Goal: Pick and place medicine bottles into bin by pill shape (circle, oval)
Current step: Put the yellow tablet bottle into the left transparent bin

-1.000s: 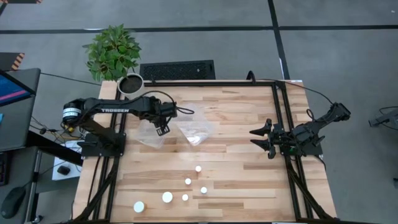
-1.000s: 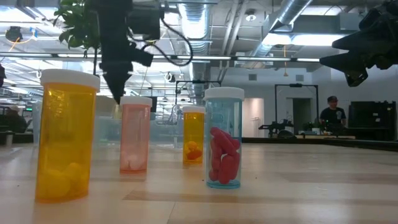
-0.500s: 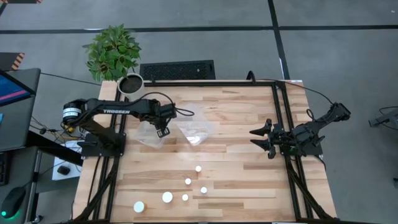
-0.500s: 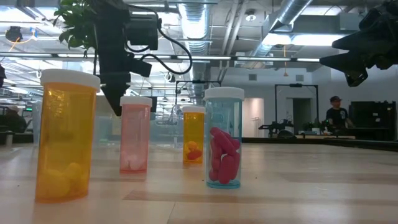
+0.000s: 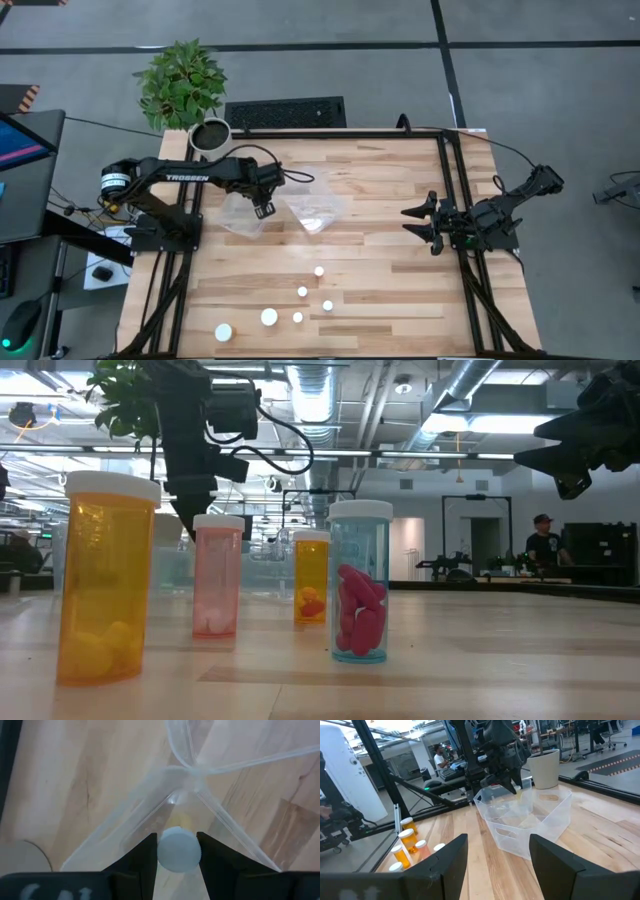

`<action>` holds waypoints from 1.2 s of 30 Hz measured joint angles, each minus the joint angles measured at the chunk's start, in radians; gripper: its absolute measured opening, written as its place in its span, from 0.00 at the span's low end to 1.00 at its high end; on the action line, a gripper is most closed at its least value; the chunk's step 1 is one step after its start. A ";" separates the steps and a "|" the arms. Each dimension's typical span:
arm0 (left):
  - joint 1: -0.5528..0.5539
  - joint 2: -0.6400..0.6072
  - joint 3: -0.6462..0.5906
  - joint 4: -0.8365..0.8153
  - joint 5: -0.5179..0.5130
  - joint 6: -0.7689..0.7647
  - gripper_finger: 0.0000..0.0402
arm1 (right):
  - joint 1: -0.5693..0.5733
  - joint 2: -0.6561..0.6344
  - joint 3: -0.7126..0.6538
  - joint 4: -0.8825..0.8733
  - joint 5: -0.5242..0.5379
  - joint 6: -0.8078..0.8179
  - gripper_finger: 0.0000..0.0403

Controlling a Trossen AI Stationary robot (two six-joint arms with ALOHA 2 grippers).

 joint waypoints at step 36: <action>-0.001 0.079 0.002 0.005 -0.004 0.041 0.44 | 0.000 0.000 0.000 0.000 0.000 -0.001 0.56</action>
